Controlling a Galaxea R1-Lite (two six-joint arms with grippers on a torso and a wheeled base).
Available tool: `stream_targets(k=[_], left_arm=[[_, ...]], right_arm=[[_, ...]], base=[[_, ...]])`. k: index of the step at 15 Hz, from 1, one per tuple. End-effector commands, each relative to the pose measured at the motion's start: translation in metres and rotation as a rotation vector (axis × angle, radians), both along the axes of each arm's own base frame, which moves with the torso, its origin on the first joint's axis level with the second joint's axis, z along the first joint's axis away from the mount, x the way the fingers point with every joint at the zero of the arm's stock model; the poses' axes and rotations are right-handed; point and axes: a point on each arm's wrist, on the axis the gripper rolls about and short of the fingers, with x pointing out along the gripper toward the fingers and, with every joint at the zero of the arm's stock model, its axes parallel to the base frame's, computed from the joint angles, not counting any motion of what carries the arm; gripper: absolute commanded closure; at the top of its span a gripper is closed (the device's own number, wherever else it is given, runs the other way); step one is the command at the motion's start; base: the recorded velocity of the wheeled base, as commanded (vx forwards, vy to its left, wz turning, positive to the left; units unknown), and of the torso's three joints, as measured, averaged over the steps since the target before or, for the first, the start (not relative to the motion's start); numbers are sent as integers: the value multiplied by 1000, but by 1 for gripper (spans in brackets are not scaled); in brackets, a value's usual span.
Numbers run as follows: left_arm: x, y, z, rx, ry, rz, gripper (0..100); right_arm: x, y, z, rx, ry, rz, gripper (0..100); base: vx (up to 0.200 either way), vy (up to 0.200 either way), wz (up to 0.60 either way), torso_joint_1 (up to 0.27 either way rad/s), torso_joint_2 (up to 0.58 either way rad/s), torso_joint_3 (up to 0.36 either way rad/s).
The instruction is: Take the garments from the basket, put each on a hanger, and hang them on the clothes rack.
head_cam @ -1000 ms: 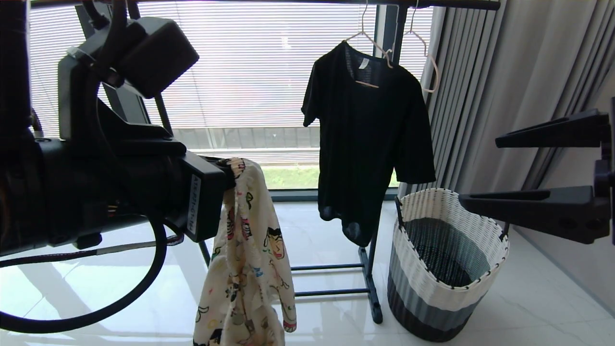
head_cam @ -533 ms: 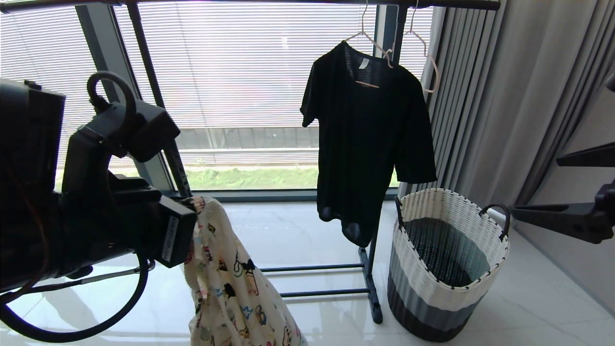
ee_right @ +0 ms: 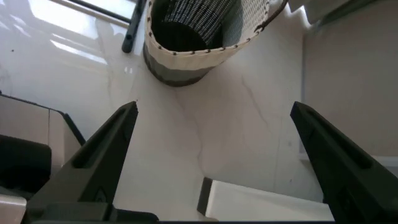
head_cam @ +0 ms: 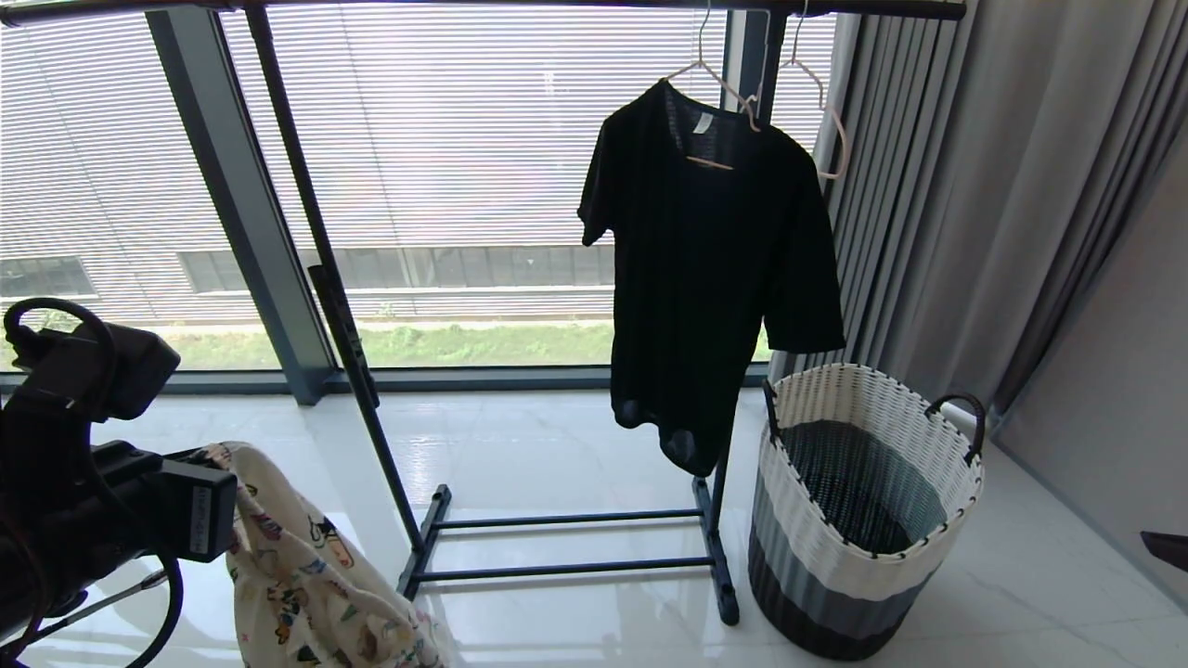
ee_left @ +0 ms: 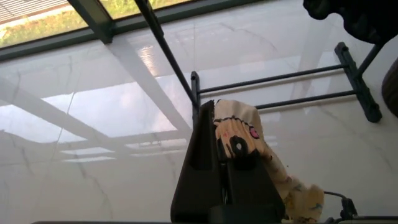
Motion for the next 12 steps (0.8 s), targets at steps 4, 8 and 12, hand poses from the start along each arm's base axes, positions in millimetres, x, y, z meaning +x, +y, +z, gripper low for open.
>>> stream_targets(k=[4,8,12], left_arm=[[-4,5,-11,6,25,27,100],[-3,5,-6,39,9,10,100],[-3,5,-3,52,-7,5,100]], right_arm=[[2,-3,3,93,-66,-81,0],[13,1,7,173,-105,-108,0],[13,1,7,180,-103,-100,0]], base=[[0,0,0,23,-83,-57],[0,0,0,108,-303,-284],[0,0,0,167,-519,-292]])
